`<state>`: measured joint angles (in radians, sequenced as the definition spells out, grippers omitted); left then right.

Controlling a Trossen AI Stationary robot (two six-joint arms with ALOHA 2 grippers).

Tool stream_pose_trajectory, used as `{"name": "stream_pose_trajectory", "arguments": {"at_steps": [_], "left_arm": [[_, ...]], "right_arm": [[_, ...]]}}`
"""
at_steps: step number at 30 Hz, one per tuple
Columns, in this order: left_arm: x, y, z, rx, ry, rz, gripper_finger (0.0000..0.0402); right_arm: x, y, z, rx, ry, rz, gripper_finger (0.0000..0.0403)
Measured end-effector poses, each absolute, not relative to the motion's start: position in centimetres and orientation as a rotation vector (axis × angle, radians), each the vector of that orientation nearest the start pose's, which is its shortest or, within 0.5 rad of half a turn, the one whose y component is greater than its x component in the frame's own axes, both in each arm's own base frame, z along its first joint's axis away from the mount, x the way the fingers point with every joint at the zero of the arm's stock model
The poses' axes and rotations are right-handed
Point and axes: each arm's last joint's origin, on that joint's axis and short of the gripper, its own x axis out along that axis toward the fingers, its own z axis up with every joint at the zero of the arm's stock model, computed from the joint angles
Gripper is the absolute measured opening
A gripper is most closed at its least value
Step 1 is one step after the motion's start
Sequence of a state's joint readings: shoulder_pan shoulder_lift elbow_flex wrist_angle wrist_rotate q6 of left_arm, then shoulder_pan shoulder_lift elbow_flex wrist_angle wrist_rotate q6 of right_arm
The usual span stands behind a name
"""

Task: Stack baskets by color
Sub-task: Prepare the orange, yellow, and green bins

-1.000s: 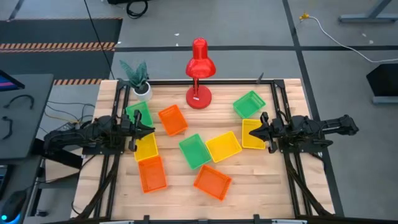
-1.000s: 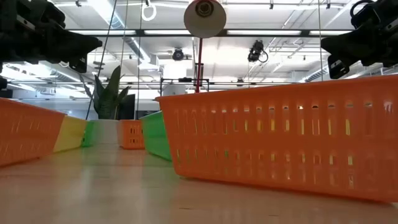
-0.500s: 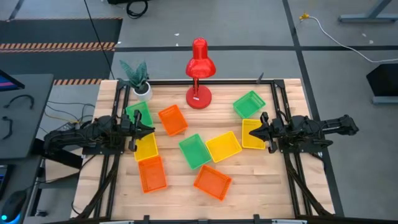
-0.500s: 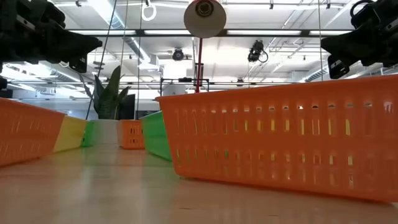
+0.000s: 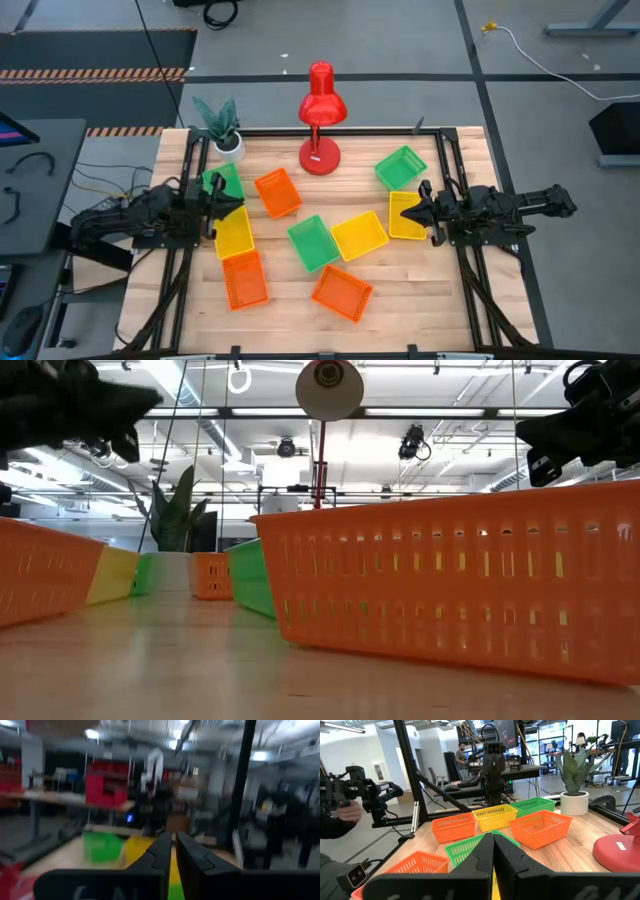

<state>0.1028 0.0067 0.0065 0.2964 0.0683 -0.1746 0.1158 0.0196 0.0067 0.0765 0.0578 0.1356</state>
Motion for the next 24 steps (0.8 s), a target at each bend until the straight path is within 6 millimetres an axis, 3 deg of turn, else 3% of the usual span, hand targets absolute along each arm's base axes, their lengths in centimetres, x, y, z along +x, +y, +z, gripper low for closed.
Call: {"name": "stream_pose_trajectory", "arguments": {"at_steps": [3, 8, 13, 18, 24], "left_arm": [[9.4, 0.6, 20.1, -0.136, -0.371, -0.019, 0.0024], [11.0, 0.0, 20.2, -0.037, -0.334, 0.028, 0.0005], [14.3, -0.9, 21.4, -0.003, -0.104, 0.169, 0.0012], [18.7, -2.6, 23.3, 0.068, 0.246, 0.335, 0.0026], [23.6, -3.4, 24.8, -0.049, 0.561, 0.488, 0.0060]], "right_arm": [[9.8, 1.0, 17.2, 0.141, -0.059, 0.062, 0.0012], [9.8, 1.0, 17.2, 0.141, -0.063, 0.062, 0.0012], [9.8, 1.0, 17.2, 0.141, -0.064, 0.063, 0.0012], [9.8, 1.0, 17.2, 0.141, -0.064, 0.062, 0.0012], [9.8, 1.0, 17.2, 0.141, -0.064, 0.062, 0.0012]]}}
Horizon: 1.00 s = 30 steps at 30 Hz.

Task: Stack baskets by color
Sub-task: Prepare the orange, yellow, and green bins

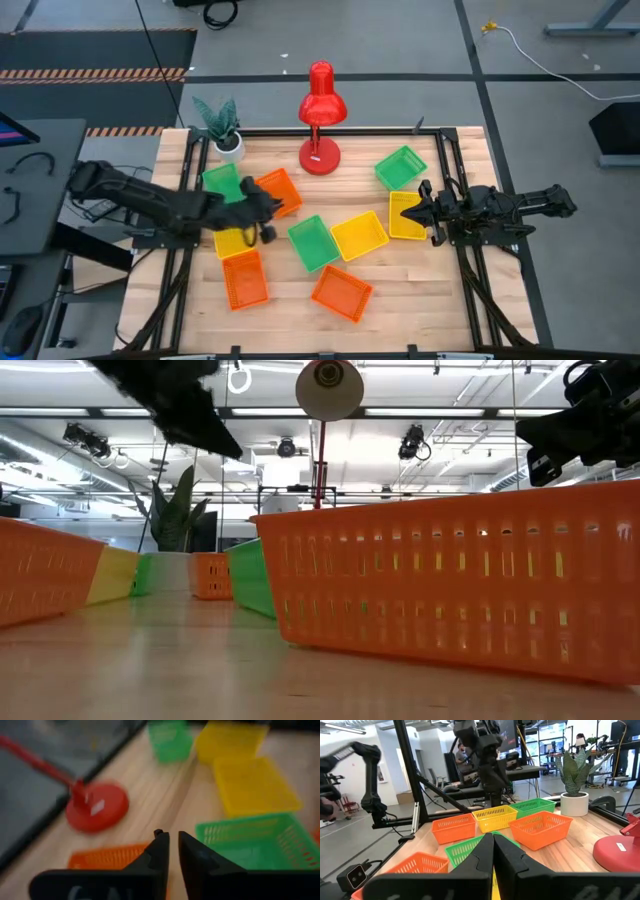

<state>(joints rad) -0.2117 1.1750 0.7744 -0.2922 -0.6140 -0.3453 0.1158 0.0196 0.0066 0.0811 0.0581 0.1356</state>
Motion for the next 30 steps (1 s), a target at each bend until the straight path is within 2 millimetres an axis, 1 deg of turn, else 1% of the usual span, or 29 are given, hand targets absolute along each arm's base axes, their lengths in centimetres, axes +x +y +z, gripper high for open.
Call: {"name": "stream_pose_trajectory", "arguments": {"at_steps": [3, 5, 9, 12, 15, 18, 21, 24, 28, 29, 30], "left_arm": [[25.7, -2.7, 24.3, -0.182, 0.695, 0.485, 0.0098], [27.0, -1.9, 23.1, -0.266, 0.779, 0.462, 0.0127], [28.3, 0.2, 20.2, -0.373, 0.919, 0.451, 0.0185], [28.6, 1.8, 18.6, -0.346, 1.000, 0.489, 0.0213], [28.9, 2.5, 17.8, -0.273, 1.029, 0.476, 0.0219], [29.1, 2.7, 16.9, -0.209, 1.077, 0.470, 0.0204], [29.3, 2.7, 16.2, -0.147, 1.113, 0.437, 0.0171], [29.3, 2.7, 15.8, -0.097, 1.138, 0.406, 0.0120], [29.4, 2.7, 15.8, 0.010, 1.165, 0.324, 0.0024], [29.5, 2.7, 15.9, 0.043, 1.166, 0.301, 0.0014], [29.7, 2.7, 16.1, 0.085, 1.164, 0.273, 0.0013]], "right_arm": [[9.8, 1.0, 17.2, 0.141, -0.064, 0.063, 0.0012], [9.8, 1.0, 17.2, 0.141, -0.063, 0.062, 0.0012], [9.8, 1.0, 17.2, 0.141, -0.063, 0.062, 0.0012], [9.8, 1.0, 17.2, 0.141, -0.063, 0.062, 0.0012], [9.8, 1.0, 17.2, 0.141, -0.063, 0.062, 0.0012], [9.8, 1.0, 17.2, 0.141, -0.063, 0.062, 0.0012], [9.8, 1.0, 17.2, 0.141, -0.063, 0.062, 0.0012], [9.8, 1.0, 17.2, 0.141, -0.063, 0.062, 0.0012], [9.8, 1.0, 17.2, 0.141, -0.063, 0.062, 0.0012], [9.8, 1.0, 17.2, 0.141, -0.063, 0.062, 0.0012], [9.8, 1.0, 17.2, 0.141, -0.063, 0.062, 0.0012]]}}
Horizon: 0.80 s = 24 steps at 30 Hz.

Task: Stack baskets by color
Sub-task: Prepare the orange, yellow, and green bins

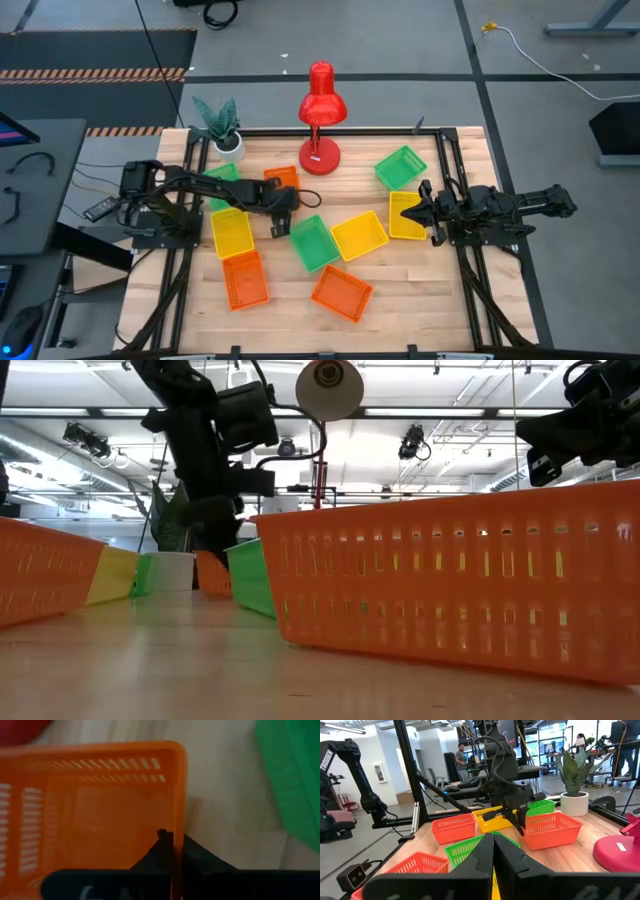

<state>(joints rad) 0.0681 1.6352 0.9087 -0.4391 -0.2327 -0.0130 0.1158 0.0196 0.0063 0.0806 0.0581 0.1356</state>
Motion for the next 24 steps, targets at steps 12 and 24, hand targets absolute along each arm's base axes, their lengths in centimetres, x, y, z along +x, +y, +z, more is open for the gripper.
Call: {"name": "stream_pose_trajectory", "arguments": {"at_steps": [12, 24], "left_arm": [[28.7, 8.2, 16.3, 0.181, 1.231, 0.245, 0.0007], [28.2, 10.2, 16.3, 0.077, 1.207, 0.205, 0.0021]], "right_arm": [[9.8, 1.0, 17.2, 0.141, -0.063, 0.062, 0.0012], [9.8, 1.0, 17.2, 0.141, -0.063, 0.062, 0.0012]]}}
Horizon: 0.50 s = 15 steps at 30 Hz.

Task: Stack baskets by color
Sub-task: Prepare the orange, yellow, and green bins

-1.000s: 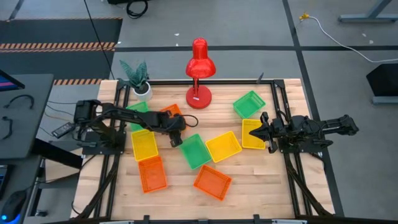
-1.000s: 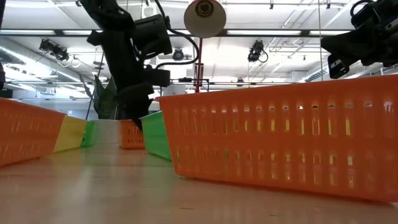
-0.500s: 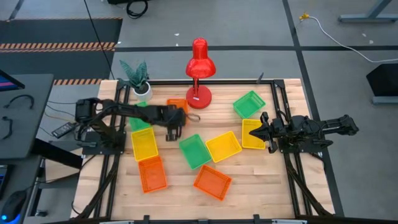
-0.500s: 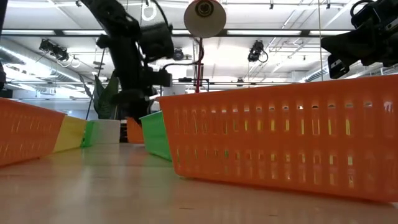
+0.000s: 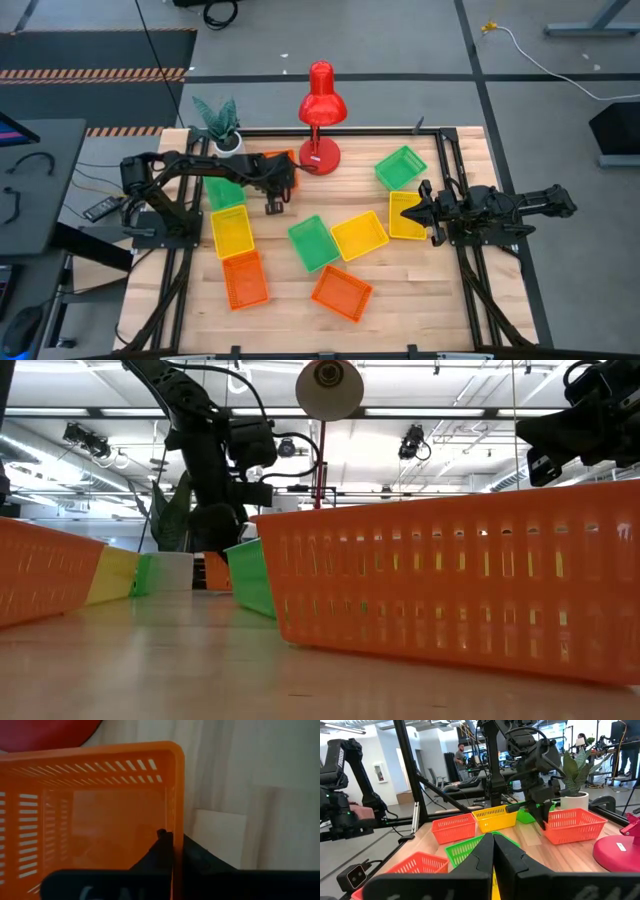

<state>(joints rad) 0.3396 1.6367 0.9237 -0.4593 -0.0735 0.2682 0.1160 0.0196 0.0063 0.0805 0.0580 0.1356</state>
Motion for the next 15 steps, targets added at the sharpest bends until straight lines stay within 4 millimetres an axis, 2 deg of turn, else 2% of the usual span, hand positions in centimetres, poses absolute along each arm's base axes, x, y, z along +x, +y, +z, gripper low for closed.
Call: {"name": "stream_pose_trajectory", "arguments": {"at_steps": [4, 10, 15], "left_arm": [[28.2, 9.8, 16.3, 0.081, 1.211, 0.193, 0.0045], [27.7, 9.7, 16.6, 0.040, 1.241, 0.211, 0.0111], [27.8, 9.5, 19.6, -0.027, 1.299, 0.239, 0.0158]], "right_arm": [[9.8, 1.0, 17.2, 0.141, -0.063, 0.062, 0.0012], [9.8, 1.0, 17.2, 0.141, -0.063, 0.062, 0.0012], [9.8, 1.0, 17.2, 0.141, -0.063, 0.062, 0.0012]]}}
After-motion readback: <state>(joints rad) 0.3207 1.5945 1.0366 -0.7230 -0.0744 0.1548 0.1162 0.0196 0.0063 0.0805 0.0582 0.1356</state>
